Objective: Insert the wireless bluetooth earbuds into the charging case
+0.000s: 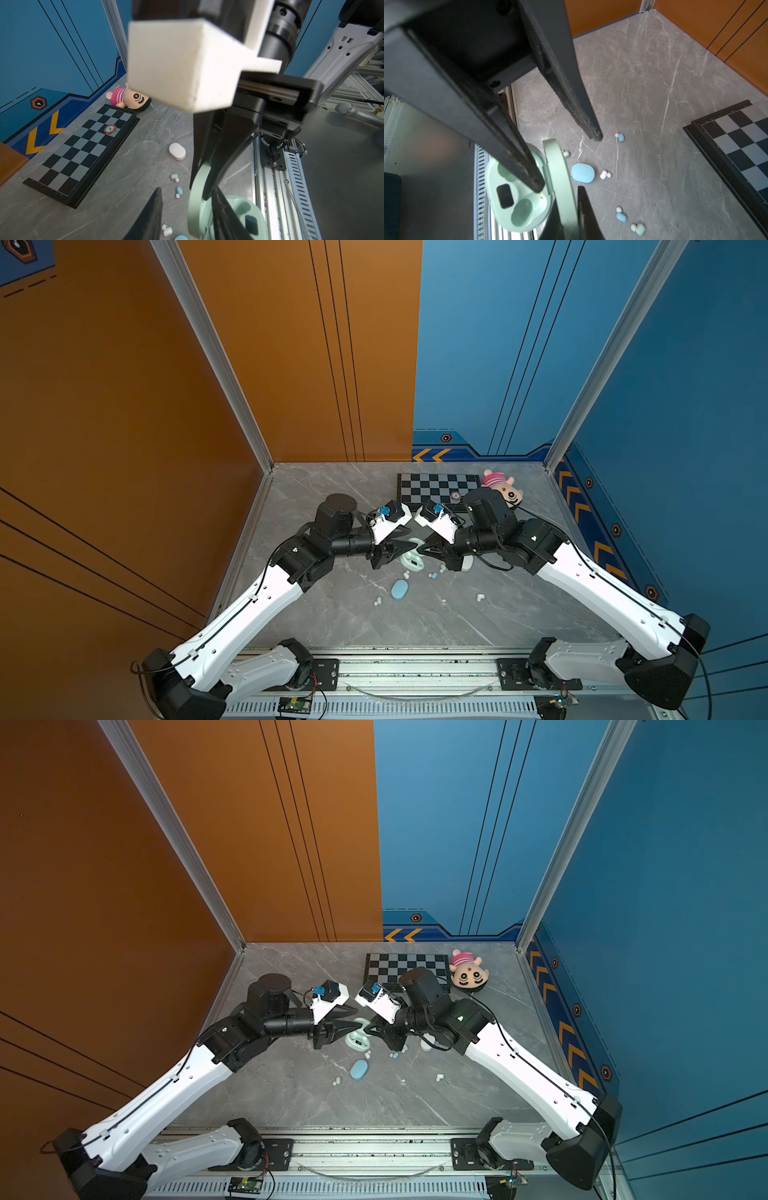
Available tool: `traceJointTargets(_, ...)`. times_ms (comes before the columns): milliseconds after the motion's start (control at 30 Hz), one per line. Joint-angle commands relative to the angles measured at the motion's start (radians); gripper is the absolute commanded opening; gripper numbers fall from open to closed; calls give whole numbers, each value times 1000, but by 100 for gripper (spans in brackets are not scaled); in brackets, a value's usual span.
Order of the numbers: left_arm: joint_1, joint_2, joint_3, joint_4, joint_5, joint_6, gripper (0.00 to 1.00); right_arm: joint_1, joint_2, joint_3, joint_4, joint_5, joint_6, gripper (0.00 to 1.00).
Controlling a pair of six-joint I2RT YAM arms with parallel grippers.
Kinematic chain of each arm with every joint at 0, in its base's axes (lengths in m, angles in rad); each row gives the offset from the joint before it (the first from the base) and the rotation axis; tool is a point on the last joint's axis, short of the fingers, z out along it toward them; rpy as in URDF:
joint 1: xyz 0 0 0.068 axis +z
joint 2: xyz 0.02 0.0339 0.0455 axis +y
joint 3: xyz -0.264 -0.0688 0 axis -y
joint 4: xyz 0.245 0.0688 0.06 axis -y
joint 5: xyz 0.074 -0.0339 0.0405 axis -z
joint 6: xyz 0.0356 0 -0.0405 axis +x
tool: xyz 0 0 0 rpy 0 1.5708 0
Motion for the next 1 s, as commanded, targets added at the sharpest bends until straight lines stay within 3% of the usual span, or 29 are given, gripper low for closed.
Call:
traceJointTargets(0, -7, 18, 28, -37, 39, 12, 35, 6, -35, 21, -12, -2, -18, 0)
traceJointTargets(267, -8, 43, 39, -39, 59, 2, 15, 6, -39, 17, -4, 23, -13, 0)
traceJointTargets(400, -12, 45, 40, -43, 57, -3, 0, 5, -43, 15, 5, 42, -9, 0)
traceJointTargets(500, -14, 45, 34, -43, 35, -15, 0, 1, -50, 6, 33, 73, 18, 0)
traceJointTargets(600, -17, 43, 30, -43, -29, -55, 0, -13, -73, -22, 91, 113, 61, 14)
traceJointTargets(633, -16, 43, 29, -42, -63, -78, 0, -21, -84, -33, 112, 125, 78, 28)
traceJointTargets(767, -3, 35, 4, 0, -184, -173, 0, -56, -135, -75, 209, 152, 151, 55)
traceJointTargets(967, 32, -10, -102, 141, -320, -305, 0, -181, -198, -111, 296, 204, 350, 68)
